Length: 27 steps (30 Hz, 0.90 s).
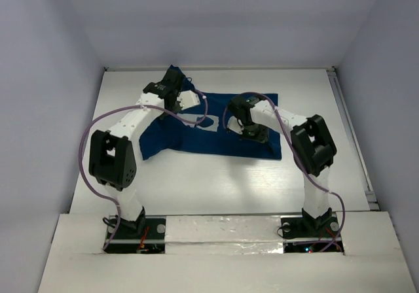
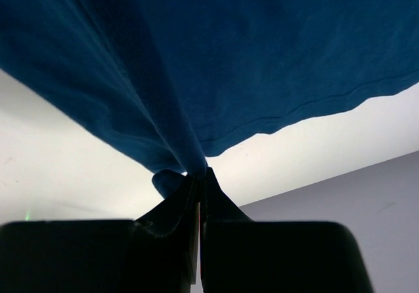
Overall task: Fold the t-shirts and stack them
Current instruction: Fold the flattened tshirt in 1/3 of the way
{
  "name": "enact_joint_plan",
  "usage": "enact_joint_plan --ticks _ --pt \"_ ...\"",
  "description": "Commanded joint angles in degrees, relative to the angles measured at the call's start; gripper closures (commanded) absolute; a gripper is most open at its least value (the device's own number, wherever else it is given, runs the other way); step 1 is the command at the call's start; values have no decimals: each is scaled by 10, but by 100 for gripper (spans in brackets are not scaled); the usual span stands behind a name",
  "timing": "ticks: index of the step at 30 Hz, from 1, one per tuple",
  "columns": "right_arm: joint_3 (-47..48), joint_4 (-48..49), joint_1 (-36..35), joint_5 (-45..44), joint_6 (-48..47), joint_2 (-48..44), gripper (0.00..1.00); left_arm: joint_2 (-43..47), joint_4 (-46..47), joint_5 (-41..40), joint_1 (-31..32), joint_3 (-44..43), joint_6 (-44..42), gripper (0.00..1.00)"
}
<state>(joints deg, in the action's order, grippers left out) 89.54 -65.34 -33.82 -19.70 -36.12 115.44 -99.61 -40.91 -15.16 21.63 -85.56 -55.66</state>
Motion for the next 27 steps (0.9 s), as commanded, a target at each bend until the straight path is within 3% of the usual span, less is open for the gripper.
enact_joint_plan --ticks 1,27 --pt "25 11 5 -19 -20 9 100 -16 18 -21 -4 -36 2 100" --pt "109 22 43 -46 -48 92 100 -122 37 -47 -4 -102 7 100"
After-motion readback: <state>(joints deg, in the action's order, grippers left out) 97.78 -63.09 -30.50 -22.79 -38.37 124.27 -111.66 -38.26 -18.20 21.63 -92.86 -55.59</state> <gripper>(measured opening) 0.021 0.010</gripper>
